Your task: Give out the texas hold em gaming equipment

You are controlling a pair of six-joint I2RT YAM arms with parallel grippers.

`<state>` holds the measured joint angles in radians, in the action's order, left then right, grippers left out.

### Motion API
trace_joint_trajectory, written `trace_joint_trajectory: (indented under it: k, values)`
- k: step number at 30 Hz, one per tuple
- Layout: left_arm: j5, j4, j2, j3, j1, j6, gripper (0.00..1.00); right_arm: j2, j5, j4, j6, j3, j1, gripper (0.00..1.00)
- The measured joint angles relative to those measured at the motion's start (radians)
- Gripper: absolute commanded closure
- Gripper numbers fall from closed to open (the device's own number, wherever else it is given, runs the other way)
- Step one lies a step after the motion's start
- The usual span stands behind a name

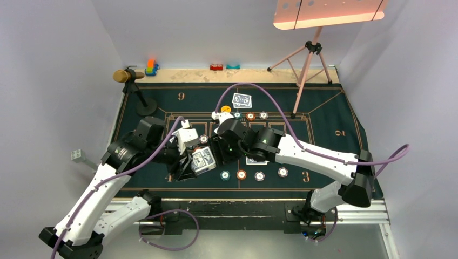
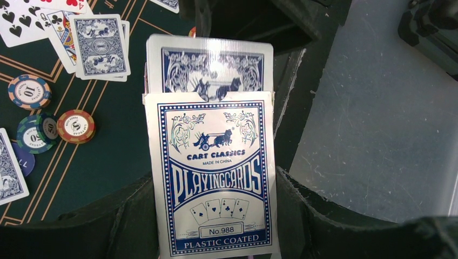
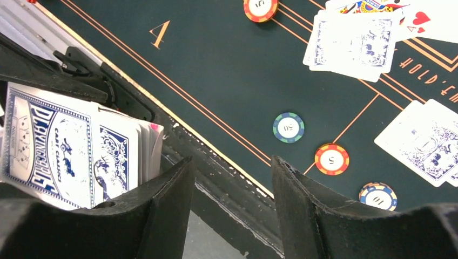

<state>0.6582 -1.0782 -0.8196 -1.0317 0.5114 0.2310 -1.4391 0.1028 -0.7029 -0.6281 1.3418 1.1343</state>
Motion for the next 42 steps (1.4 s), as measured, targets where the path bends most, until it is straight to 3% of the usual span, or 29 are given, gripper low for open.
trace_joint_trajectory:
  k: [8,14,21,28,30,37,42]
  values:
    - [0.001,0.001,-0.010,0.000,0.000,0.000,0.74,-0.034,0.038,-0.041,-0.002,0.015,0.011,0.38]
    - [0.005,0.001,0.007,-0.001,0.000,0.000,0.75,0.101,0.021,-0.051,0.000,-0.011,-0.093,0.32]
    - [0.011,0.001,0.016,-0.014,0.000,0.000,0.74,0.338,-0.296,0.253,-0.066,-0.212,-0.247,0.19]
    - [0.010,0.015,-0.001,-0.050,0.000,0.000,0.72,0.186,-0.600,0.534,-0.154,-0.269,-0.246,0.18]
    - [0.010,0.015,-0.010,-0.064,0.000,0.000,0.72,0.160,-0.650,0.584,-0.183,-0.288,-0.246,0.21]
    - [0.011,0.021,-0.056,-0.105,0.000,0.000,0.71,0.112,-0.751,0.747,-0.270,-0.294,-0.242,0.50]
    - [0.010,0.018,-0.057,-0.106,0.000,0.000,0.57,0.081,-0.770,0.794,-0.307,-0.296,-0.240,0.71]
